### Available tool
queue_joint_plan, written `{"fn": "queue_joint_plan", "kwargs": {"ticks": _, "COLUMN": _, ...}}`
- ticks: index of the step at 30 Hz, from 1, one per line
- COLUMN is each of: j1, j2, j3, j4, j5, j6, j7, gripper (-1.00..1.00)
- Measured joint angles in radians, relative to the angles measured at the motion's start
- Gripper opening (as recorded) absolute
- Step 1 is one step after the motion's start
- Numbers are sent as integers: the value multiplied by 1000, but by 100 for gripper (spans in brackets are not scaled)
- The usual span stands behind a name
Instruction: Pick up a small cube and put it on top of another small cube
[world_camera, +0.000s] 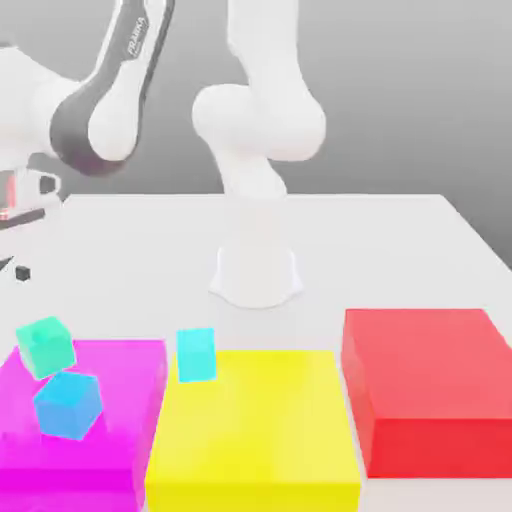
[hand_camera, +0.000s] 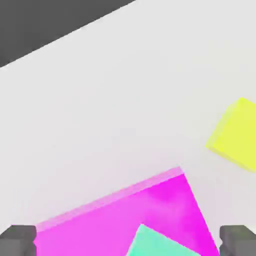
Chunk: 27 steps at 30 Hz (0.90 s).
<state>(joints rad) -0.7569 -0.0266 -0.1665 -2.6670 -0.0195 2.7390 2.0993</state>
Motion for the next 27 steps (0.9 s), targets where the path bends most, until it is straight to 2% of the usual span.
{"fn": "queue_joint_plan", "kwargs": {"ticks": 4, "j1": -59, "j2": 110, "j3": -25, "j4": -41, "j5": 68, "j6": 65, "j7": 106, "gripper": 0}}
{"fn": "queue_joint_plan", "kwargs": {"ticks": 9, "j1": -120, "j2": 287, "j3": 52, "j4": -19, "j5": 167, "j6": 203, "j7": 58, "gripper": 0}}
{"fn": "queue_joint_plan", "kwargs": {"ticks": 10, "j1": -137, "j2": 321, "j3": 71, "j4": -13, "j5": 179, "j6": 232, "j7": 49, "gripper": -100}}
{"fn": "queue_joint_plan", "kwargs": {"ticks": 17, "j1": -142, "j2": 329, "j3": 77, "j4": -11, "j5": 181, "j6": 241, "j7": 48, "gripper": -100}}
{"fn": "queue_joint_plan", "kwargs": {"ticks": 23, "j1": -110, "j2": 138, "j3": 22, "j4": -45, "j5": 73, "j6": 85, "j7": 130, "gripper": -100}}
{"fn": "queue_joint_plan", "kwargs": {"ticks": 27, "j1": -41, "j2": 18, "j3": 56, "j4": 0, "j5": 24, "j6": -78, "j7": 238, "gripper": -100}}
